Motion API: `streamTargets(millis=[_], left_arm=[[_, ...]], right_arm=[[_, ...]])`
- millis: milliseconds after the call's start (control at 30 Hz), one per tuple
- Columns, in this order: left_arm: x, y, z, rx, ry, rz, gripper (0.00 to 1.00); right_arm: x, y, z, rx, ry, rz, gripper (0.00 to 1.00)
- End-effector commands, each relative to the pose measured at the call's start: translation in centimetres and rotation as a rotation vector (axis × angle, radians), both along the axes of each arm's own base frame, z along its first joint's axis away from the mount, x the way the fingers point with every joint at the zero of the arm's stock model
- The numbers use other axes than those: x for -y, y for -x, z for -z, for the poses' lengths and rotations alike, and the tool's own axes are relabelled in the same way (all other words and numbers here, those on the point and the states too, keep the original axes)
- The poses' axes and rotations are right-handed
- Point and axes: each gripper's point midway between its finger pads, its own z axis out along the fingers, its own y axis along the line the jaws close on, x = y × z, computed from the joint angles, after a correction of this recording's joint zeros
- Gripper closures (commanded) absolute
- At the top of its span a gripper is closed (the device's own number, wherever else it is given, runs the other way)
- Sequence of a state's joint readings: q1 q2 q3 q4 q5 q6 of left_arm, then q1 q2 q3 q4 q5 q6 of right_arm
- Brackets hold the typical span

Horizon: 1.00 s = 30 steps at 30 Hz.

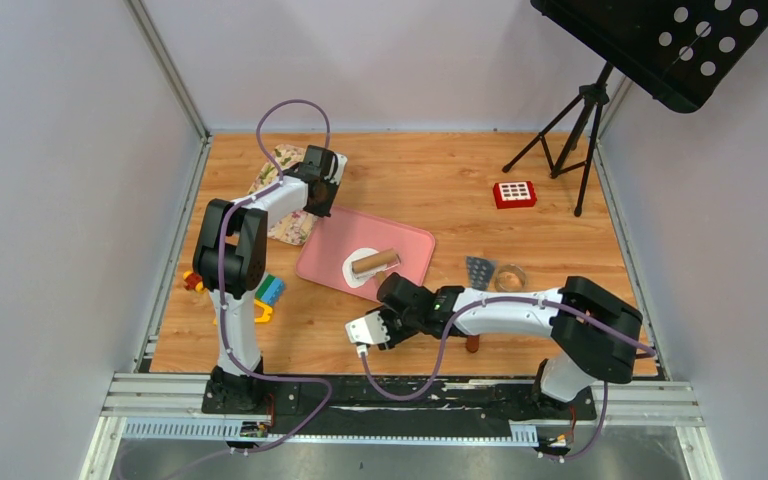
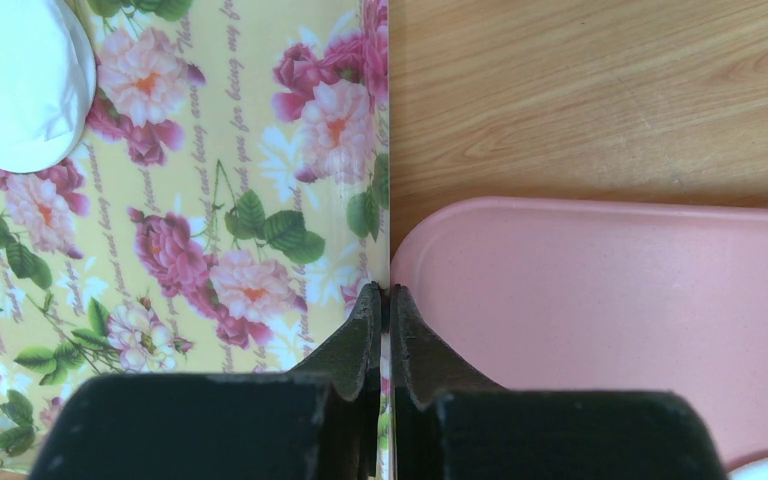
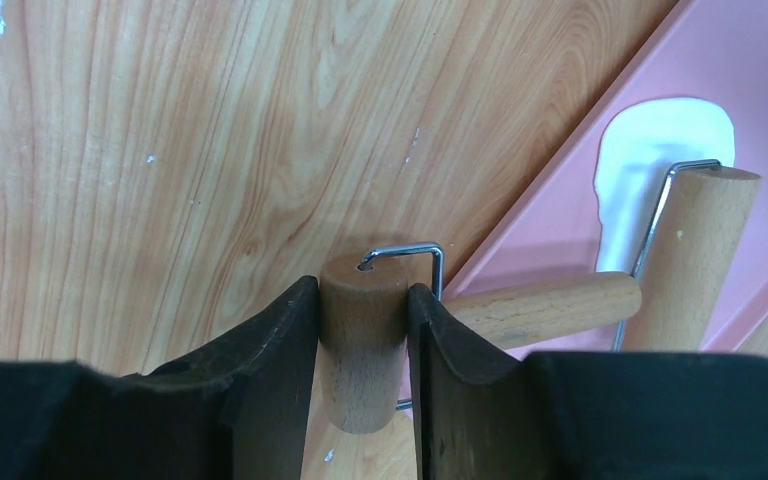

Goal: Roll out the dumpling wrappers from the dough
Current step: Pick up the rolling pin from the work surface.

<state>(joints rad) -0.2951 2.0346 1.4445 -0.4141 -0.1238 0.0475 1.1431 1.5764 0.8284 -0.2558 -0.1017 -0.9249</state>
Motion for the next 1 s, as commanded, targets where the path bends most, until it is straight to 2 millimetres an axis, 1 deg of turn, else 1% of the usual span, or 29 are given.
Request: streamTargets(millis=[0,67,133,200,267,400,433,567,667,800,867,967], left_arm=[[-0.3,2.5,1.6,-0.093,-0.007,0.008,0.96],[-0.2,2.4,1.5,-0.091,-0.004,0.009,0.96],[-0.2,2.4,1.3,-0.088,-0.002,0.009,0.95],[-0.2,2.3,1.2,-0.084,-0.002,0.011,0.91],[-0.2,2.3,1.0,-0.081,-0.003,0.012,0.84],[-0.1,2.2,0.6,-0.073,0.003,0.019,0.63],[0.0,2.2,0.6,-0.075,0.004,0.023,0.55],[0.1,2.1,0.2,-0.065,0.012,0.032,0.32],[0.4,1.9,-0.5,-0.046,0.027,0.043,0.18],[1.2,1.3,-2.4,-0.001,0.065,0.072,0.02],[1.7,1.0,-4.1,0.038,0.092,0.095,0.0],[3.1,0.9,-6.5,0.08,0.155,0.16,0.0]], right_arm=[[-0.1,0.1,-1.4,-0.005,0.0,0.014,0.98],[-0.2,-0.3,-2.6,0.015,-0.015,0.024,1.0],[-0.2,-0.6,-4.5,0.036,-0.043,0.029,1.0],[-0.4,-1.3,-6.7,0.054,-0.092,0.046,1.0],[-0.5,-2.6,-9.2,0.08,-0.146,0.078,1.0],[-0.4,-6.0,-14.4,0.116,-0.264,0.171,1.0],[-0.2,-6.8,-15.6,0.115,-0.295,0.198,1.0],[0.3,-8.9,-20.2,0.098,-0.398,0.261,1.0],[0.8,-10.1,-22.2,0.086,-0.448,0.317,1.0],[1.6,-11.9,-23.4,0.077,-0.485,0.389,1.0],[2.1,-12.6,-23.6,0.071,-0.498,0.415,1.0],[2.8,-13.7,-24.2,0.087,-0.512,0.451,1.0]])
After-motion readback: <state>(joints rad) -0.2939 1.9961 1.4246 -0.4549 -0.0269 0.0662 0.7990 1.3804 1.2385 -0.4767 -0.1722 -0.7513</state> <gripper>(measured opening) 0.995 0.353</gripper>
